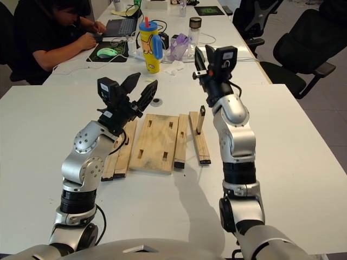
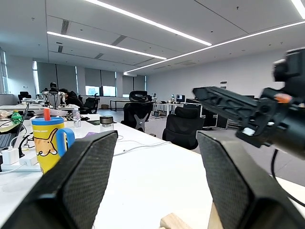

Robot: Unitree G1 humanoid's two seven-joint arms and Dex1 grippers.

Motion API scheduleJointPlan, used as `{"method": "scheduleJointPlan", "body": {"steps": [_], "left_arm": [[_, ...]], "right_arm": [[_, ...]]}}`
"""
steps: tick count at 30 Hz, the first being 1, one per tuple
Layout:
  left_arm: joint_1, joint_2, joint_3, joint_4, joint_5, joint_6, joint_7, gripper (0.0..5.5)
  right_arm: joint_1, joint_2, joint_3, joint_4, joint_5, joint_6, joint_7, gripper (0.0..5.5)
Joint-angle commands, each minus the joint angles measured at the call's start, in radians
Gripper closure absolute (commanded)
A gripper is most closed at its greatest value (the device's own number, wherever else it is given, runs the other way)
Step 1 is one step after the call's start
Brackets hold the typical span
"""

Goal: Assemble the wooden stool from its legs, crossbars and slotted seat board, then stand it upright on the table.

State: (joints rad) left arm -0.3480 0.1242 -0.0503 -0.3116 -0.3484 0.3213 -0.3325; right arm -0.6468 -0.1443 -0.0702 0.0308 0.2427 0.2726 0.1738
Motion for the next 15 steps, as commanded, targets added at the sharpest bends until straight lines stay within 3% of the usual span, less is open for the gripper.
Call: {"method": "scheduleJointPlan", "body": {"steps": [1,8,12,15], "left_arm": [[-0.006,0.000,-0.001,0.006,0.009,-0.002,0.004,2.42],[-0.016,-0.009,0.016,-0.046,-0.009,0.028,0.035,2.42],[-0.044,0.014,0.039,-0.146,0.034,0.028,0.092,2.42],[-0.071,0.055,0.123,-0.256,0.127,0.006,0.188,2.42]], "right_arm": [[-0.018,-0.001,0.006,0.127,-0.060,-0.033,-0.030,4.14],[0.180,0.021,0.076,0.460,-0.155,0.088,-0.047,4.14],[0.139,0.011,0.045,0.354,-0.127,-0.034,-0.034,4.14],[0.123,0.016,0.007,0.204,-0.100,-0.177,-0.034,4.14]]}}
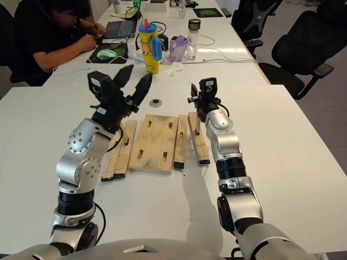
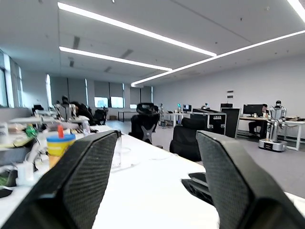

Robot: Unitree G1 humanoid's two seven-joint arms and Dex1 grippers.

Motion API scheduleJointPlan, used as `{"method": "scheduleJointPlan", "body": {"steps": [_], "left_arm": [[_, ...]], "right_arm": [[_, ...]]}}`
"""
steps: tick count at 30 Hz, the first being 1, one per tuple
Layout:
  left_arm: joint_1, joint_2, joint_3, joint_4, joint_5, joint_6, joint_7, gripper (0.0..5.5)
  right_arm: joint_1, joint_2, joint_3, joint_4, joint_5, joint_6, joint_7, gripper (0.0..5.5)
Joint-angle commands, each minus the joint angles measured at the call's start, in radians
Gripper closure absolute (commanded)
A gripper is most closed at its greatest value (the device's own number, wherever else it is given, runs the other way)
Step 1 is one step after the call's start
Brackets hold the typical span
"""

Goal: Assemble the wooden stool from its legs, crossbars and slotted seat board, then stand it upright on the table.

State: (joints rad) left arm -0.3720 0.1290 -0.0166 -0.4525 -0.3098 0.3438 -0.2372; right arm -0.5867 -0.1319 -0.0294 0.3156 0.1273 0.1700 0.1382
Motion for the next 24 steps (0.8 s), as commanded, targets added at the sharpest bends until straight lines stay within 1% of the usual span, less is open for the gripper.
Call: {"method": "scheduleJointPlan", "body": {"steps": [1,2,5,7,11,13,18,24], "left_arm": [[-0.039,0.065,0.121,-0.149,0.115,-0.013,0.120,2.42],[-0.012,0.078,0.153,-0.174,0.131,-0.005,0.137,2.42],[0.169,0.127,0.215,-0.210,0.167,0.008,0.121,2.42],[0.275,0.143,0.211,-0.212,0.174,0.020,0.095,2.42],[0.417,0.123,0.132,-0.192,0.146,0.096,0.061,2.42],[0.428,0.078,0.116,-0.197,0.123,0.116,0.085,2.42],[0.449,0.038,0.045,-0.216,0.154,0.172,0.131,2.42],[0.404,-0.012,0.025,-0.084,0.187,0.210,0.197,2.42]], "right_arm": [[0.060,-0.003,-0.035,-0.125,0.005,-0.112,-0.002,4.14],[0.059,-0.003,-0.041,-0.174,0.002,-0.135,-0.012,4.14],[0.060,-0.005,-0.050,-0.328,-0.018,-0.125,-0.049,4.14],[0.069,-0.003,-0.049,-0.393,-0.017,-0.085,-0.066,4.14],[0.108,-0.001,-0.035,-0.489,-0.020,-0.008,-0.085,4.14],[0.128,0.002,-0.028,-0.521,-0.018,0.024,-0.088,4.14],[0.163,-0.003,-0.009,-0.518,-0.017,0.067,-0.069,4.14],[0.165,-0.001,0.007,-0.500,0.004,0.094,-0.035,4.14]]}}
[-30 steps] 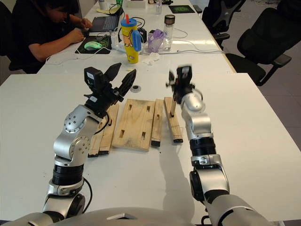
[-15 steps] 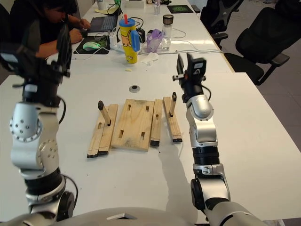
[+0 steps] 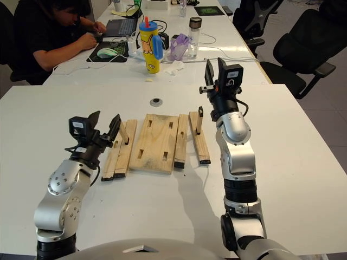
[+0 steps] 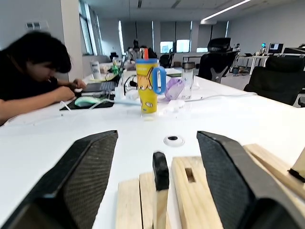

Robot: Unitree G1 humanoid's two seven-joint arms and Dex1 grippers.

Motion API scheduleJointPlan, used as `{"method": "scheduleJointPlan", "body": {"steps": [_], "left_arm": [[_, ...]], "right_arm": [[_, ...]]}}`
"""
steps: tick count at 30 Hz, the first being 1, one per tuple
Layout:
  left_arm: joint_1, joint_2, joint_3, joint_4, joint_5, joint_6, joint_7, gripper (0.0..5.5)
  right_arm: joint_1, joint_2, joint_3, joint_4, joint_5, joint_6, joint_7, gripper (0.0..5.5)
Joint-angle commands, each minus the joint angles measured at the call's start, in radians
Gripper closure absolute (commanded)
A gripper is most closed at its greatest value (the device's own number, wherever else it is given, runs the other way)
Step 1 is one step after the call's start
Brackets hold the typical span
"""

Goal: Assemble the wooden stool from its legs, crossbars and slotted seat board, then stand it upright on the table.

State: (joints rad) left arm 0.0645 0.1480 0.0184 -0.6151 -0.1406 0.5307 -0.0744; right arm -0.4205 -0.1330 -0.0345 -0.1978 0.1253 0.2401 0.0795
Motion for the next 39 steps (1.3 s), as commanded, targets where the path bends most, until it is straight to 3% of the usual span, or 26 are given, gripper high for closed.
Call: {"method": "scheduleJointPlan", "body": {"steps": [1,7,25,27,32,34,39], "left_arm": [[-0.045,-0.039,-0.018,0.111,0.022,0.026,0.038,2.42],[-0.112,-0.051,-0.030,0.240,0.047,0.028,0.052,2.42],[-0.210,-0.066,-0.010,0.220,0.051,0.055,0.076,5.07],[-0.258,-0.049,0.003,0.209,0.051,0.032,0.064,5.08],[-0.433,-0.011,0.078,0.191,-0.069,0.003,-0.038,5.08],[-0.512,0.023,0.125,0.208,-0.179,0.033,-0.128,5.08],[-0.620,0.103,0.296,0.285,-0.517,0.165,-0.301,5.08]], "right_arm": [[-0.004,0.000,0.015,0.018,0.008,0.026,0.030,4.14],[-0.018,0.005,0.028,0.037,0.005,0.033,0.054,4.14],[-0.014,0.015,0.036,0.055,-0.044,0.073,0.008,4.17],[-0.011,0.016,0.025,0.063,-0.047,0.078,-0.003,4.17],[-0.039,0.037,-0.047,0.099,0.105,0.071,0.081,4.17],[-0.036,0.026,-0.092,0.071,0.295,0.188,0.207,4.17],[-0.026,-0.056,-0.246,0.043,0.754,0.485,0.403,3.41]]}}
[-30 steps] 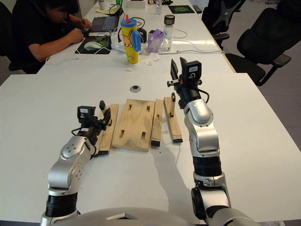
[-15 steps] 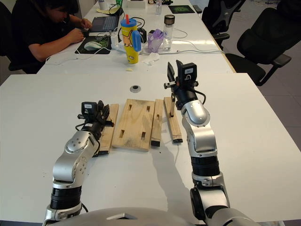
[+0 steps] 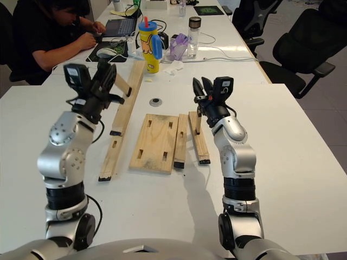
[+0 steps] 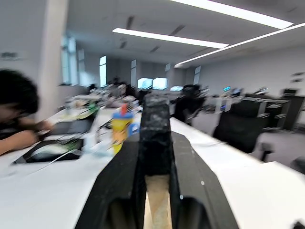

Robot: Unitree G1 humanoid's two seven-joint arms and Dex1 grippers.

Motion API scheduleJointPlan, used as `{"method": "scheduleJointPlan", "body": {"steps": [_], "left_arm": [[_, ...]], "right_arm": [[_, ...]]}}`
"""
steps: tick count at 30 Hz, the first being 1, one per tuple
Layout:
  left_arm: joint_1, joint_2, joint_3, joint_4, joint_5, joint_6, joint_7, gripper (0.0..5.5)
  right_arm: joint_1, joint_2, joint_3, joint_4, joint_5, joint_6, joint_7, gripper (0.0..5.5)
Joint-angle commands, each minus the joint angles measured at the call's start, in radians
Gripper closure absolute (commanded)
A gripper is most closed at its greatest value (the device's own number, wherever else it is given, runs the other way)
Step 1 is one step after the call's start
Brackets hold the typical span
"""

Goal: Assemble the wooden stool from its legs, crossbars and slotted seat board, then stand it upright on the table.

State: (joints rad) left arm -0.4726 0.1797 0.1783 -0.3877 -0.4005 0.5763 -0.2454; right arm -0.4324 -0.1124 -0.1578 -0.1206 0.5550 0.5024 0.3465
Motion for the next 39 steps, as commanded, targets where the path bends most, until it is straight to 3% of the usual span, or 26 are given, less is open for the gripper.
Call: {"method": "scheduleJointPlan", "body": {"steps": [1,6,11,20,30,39], "left_arm": [[-0.089,0.095,0.166,0.070,-0.339,0.165,-0.168,5.08],[-0.171,0.196,0.272,0.172,-0.691,0.370,-0.249,5.08],[-0.232,0.238,0.282,0.260,-0.946,0.509,-0.229,5.08],[-0.219,0.266,0.236,0.305,-1.075,0.557,-0.197,5.08],[-0.187,0.259,0.179,0.281,-1.115,0.541,-0.174,5.08],[-0.188,0.263,0.145,0.227,-1.099,0.495,-0.144,5.08]], "right_arm": [[-0.009,-0.115,-0.134,-0.030,0.382,0.278,0.182,3.28],[0.005,-0.260,-0.196,0.050,0.600,0.499,0.320,2.40],[0.021,-0.272,-0.192,0.034,0.688,0.556,0.345,1.76],[0.024,-0.257,-0.212,-0.034,0.980,0.599,0.253,1.76],[0.024,-0.248,-0.174,-0.045,1.024,0.550,0.206,1.76],[0.032,-0.263,-0.164,-0.030,1.048,0.538,0.210,3.10]]}}
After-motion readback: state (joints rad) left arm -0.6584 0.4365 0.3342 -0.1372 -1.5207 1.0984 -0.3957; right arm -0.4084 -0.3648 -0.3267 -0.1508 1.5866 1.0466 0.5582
